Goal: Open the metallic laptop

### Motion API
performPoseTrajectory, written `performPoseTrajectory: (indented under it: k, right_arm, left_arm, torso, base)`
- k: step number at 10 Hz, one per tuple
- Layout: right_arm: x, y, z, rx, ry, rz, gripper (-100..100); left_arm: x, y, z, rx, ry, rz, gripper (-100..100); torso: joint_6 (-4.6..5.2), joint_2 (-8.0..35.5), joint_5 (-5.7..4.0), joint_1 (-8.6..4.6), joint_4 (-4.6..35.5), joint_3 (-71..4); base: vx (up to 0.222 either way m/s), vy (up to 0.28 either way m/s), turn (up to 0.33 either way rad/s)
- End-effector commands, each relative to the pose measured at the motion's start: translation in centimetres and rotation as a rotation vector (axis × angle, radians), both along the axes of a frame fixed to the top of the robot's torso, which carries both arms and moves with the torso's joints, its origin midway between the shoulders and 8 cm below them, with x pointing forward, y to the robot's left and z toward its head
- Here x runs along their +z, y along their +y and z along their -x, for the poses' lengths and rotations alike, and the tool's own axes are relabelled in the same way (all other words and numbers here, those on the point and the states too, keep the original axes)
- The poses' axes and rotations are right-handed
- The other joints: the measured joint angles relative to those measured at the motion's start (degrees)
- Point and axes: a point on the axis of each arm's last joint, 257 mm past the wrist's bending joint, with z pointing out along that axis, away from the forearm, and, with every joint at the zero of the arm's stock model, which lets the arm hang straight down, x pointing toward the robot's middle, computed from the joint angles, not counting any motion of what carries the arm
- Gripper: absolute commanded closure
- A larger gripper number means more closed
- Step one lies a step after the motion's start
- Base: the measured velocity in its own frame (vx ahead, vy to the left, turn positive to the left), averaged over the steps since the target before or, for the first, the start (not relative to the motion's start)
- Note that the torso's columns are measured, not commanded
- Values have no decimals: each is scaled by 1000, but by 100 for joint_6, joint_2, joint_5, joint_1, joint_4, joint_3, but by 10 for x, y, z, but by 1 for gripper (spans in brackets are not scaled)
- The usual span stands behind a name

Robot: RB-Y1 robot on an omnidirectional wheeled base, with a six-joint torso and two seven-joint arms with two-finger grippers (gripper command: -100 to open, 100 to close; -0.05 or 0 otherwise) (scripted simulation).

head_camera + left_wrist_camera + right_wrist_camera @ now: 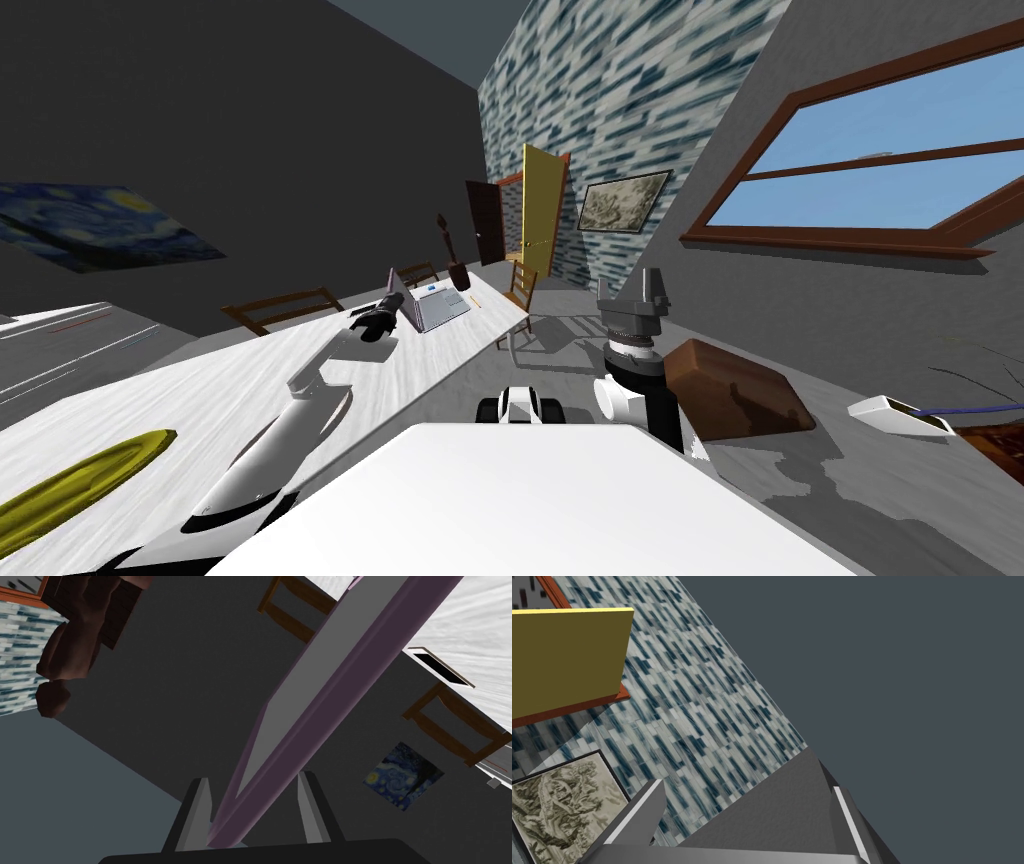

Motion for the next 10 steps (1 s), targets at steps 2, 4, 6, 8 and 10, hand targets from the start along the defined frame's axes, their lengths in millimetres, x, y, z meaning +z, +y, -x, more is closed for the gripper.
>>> performPoseTrajectory:
  k: [2,4,6,8,10]
  right_arm:
    - [0,0,0,0,0,0,0]
    - [0,0,0,0,0,0,0]
    - [0,0,0,0,0,0,0]
    - [0,0,0,0,0,0,0]
    - [0,0,0,0,0,0,0]
  left_arm:
    - [-4,3,9,9,94,-101,100]
    - [-6,6,15,15,146,-159,100]
    - [-9,9,20,22,198,-216,100]
    - [-27,19,31,38,276,-292,100]
    - [-44,26,42,47,363,-380,100]
  torso:
    - [4,-18,-6,14,-5,-14]
    - [4,-21,2,28,-8,-15]
    - [0,-23,9,40,-10,-16]
    - [-11,-1,10,55,1,-3]
    - [12,-39,17,17,-27,-23]
  base:
    - [80,-75,-41]
    - [76,-83,-39]
    - [59,-87,-37]
    - [49,-79,-31]
    - [125,-114,-47]
